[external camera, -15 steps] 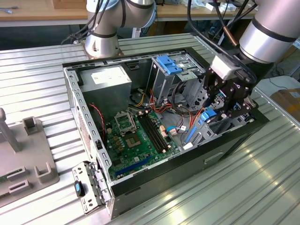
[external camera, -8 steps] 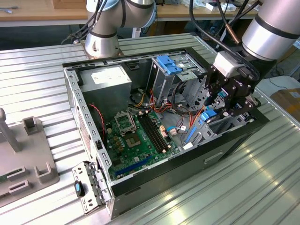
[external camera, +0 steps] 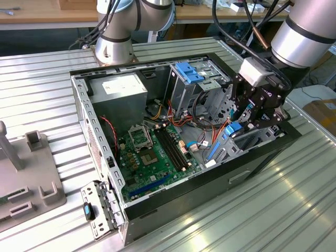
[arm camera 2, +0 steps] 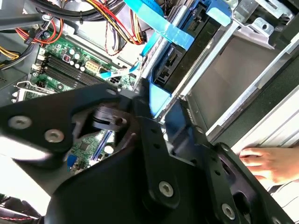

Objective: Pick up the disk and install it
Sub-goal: 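Insert the disk into the insertion slot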

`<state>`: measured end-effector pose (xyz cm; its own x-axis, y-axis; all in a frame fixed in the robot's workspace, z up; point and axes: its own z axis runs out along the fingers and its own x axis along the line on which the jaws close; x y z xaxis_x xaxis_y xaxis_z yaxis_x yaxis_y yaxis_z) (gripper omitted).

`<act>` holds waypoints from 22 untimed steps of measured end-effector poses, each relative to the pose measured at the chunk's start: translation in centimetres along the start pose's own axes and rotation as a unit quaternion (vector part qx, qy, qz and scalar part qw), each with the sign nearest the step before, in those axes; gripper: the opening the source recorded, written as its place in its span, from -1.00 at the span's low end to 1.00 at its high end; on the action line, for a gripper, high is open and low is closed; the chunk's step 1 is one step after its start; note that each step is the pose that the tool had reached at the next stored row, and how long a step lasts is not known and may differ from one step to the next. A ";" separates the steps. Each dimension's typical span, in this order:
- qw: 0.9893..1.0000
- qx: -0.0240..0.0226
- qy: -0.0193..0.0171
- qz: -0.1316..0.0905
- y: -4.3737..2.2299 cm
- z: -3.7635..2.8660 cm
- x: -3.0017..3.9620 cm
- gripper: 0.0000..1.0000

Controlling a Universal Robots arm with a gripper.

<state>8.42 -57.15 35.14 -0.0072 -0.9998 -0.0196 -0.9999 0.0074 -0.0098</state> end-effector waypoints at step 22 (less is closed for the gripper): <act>1.000 0.000 0.000 0.000 -0.37 0.23 -0.21 -0.79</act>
<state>8.79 -56.93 34.92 -0.0073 -0.9998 -0.0192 -0.9999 0.0075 -0.0098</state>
